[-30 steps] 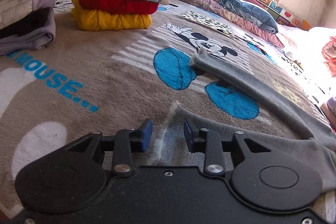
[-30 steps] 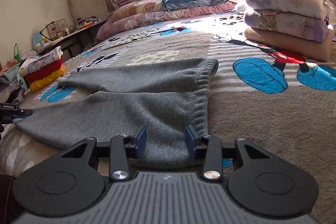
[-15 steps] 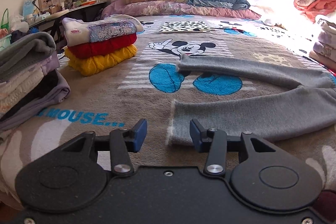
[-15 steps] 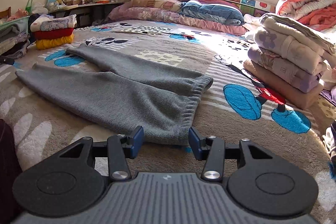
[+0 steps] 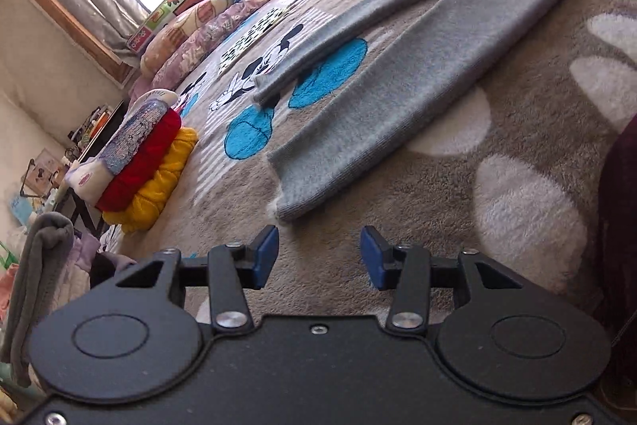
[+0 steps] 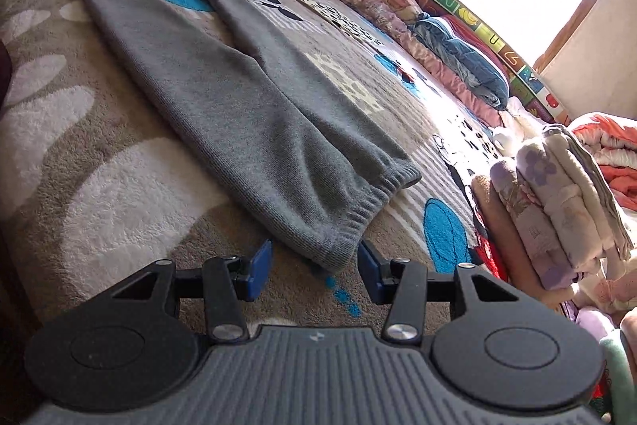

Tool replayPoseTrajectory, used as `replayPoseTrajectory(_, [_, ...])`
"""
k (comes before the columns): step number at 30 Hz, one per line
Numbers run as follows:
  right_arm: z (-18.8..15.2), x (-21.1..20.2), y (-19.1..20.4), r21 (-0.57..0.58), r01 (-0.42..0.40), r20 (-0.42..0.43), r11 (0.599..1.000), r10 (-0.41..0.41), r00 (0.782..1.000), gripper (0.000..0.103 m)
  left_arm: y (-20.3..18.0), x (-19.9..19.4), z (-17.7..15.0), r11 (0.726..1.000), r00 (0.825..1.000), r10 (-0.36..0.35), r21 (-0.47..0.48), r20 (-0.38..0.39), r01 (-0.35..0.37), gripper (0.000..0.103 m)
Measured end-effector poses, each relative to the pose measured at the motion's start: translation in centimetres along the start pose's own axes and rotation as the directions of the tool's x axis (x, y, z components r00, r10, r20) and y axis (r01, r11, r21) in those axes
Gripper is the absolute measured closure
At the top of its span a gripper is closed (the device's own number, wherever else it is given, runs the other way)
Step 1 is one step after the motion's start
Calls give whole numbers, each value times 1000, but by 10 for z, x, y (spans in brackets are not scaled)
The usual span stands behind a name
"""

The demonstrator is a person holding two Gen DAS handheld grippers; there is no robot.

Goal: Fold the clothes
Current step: 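Move both tools to the garment's cuff ends and close both grippers on them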

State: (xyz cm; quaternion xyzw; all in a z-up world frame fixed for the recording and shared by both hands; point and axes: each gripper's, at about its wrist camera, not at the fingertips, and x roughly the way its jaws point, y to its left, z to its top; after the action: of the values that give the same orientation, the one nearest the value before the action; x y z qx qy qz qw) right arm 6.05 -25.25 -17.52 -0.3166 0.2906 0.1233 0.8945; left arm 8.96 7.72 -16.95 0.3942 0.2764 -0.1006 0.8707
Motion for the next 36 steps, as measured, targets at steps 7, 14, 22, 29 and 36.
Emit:
replayPoseTrajectory(7, [-3,8,11,-96,38,7,995,-37,999,51,-4,22,2,981,995,77,172,58,-86,57])
replayPoseTrajectory(14, [-9,11,23,-231,80,56,970,-69,996,50,-11,31,-5,949,983,126,272,132,-158,57])
replayPoseTrajectory(22, [-11,14,22,-290,74,101,954,-46,994,70,-9,29,-6,956,969,182,202,165,-213,97])
replayPoseTrajectory(29, [5,0,-11,-121,-25,114,992,38,993,86,39,17,21,986,970,167,-47,174,-161,103])
replayPoseTrajectory(36, [24,2,-49,66,-107,108,992,100,989,88,52,2,23,998,984,36,-47,174,-28,100])
